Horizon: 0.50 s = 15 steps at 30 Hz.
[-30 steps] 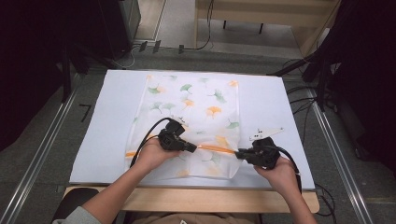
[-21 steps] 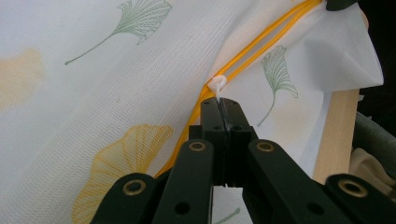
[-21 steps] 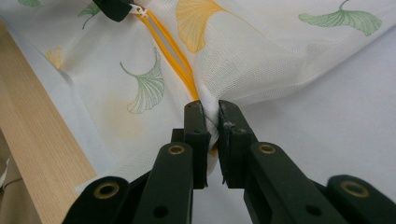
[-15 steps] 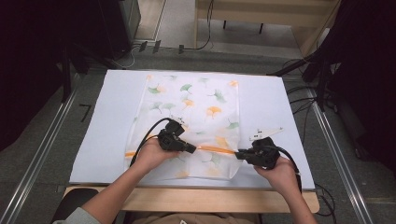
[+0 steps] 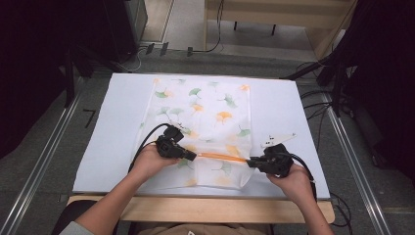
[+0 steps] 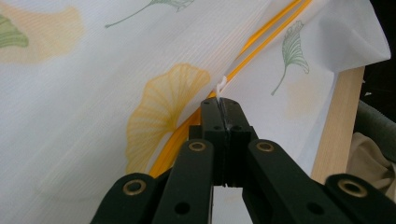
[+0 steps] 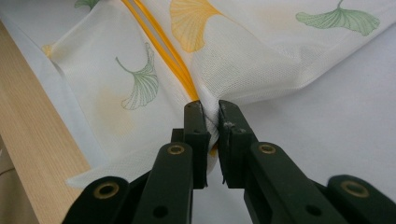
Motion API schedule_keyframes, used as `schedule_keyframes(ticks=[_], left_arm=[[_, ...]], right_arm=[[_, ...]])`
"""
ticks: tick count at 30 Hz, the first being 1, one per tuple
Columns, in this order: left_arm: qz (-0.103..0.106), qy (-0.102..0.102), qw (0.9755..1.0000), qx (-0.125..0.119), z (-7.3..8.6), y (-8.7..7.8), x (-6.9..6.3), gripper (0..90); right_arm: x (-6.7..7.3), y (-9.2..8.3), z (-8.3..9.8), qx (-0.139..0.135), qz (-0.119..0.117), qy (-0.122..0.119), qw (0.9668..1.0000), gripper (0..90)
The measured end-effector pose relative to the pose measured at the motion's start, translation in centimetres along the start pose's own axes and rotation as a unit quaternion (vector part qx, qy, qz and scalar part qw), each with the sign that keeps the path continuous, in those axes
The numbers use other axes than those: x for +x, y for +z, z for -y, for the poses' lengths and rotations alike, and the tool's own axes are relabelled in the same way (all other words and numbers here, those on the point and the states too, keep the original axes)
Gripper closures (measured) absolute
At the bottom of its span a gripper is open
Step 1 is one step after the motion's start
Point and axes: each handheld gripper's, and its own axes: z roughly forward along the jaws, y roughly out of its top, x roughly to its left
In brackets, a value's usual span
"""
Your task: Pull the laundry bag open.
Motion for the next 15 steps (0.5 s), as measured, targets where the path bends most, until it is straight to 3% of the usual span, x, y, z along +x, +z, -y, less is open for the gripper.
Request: schedule_keyframes(ticks=[6,15], left_arm=[[-0.004,-0.003,0.9999,-0.011,0.7,-1.3,0.3,90.0],[-0.006,-0.003,0.9999,-0.008,0.9,-1.2,0.3,90.0]], right_arm=[[0.0,0.1,-0.1,0.007,0.003,-0.004,1.0,84.7],[0.1,0.2,-0.1,0.008,0.002,-0.006,0.9999,84.8]])
